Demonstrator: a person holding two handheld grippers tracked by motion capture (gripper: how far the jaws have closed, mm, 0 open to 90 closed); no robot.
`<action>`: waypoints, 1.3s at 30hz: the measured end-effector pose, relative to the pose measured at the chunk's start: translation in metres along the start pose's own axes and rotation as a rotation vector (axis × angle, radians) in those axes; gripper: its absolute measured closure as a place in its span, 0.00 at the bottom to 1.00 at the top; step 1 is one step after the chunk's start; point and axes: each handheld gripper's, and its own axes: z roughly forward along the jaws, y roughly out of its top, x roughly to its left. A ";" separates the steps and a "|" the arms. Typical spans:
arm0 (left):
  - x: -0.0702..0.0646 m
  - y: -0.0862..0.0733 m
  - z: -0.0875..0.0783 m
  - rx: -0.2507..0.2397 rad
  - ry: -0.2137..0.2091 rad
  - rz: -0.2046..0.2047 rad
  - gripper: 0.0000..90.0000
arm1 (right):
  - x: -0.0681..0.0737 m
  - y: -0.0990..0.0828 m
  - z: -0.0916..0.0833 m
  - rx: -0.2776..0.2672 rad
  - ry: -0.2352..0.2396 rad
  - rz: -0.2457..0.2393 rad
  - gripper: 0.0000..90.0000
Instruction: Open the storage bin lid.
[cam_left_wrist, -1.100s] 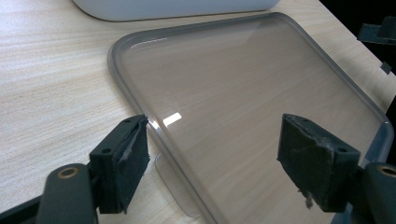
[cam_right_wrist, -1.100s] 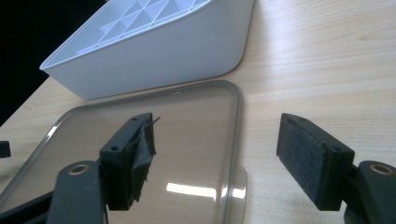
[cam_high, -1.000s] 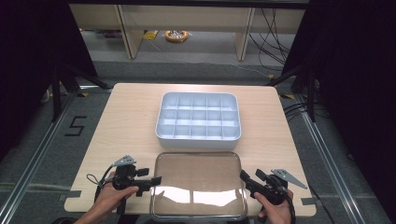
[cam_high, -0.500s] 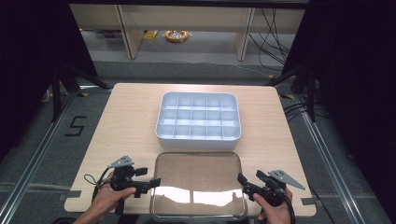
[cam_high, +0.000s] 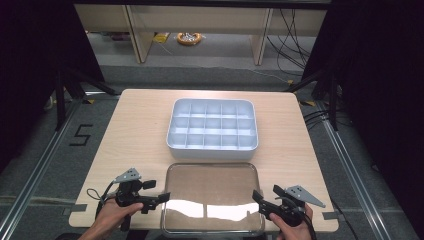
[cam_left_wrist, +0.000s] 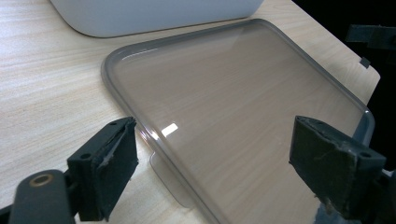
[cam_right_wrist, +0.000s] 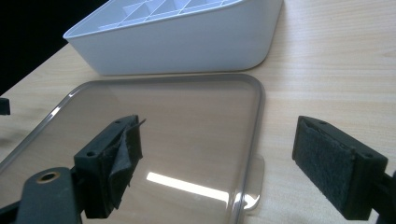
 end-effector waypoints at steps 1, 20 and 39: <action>-0.001 0.000 -0.001 0.002 0.004 0.003 0.16 | 0.002 -0.001 -0.001 0.007 -0.004 0.002 0.19; -0.011 -0.012 -0.012 0.012 -0.006 0.046 0.16 | 0.016 -0.016 -0.014 0.051 0.018 -0.061 0.20; -0.024 -0.025 -0.024 0.031 -0.007 0.070 0.16 | 0.023 -0.031 -0.030 0.062 0.056 -0.044 0.20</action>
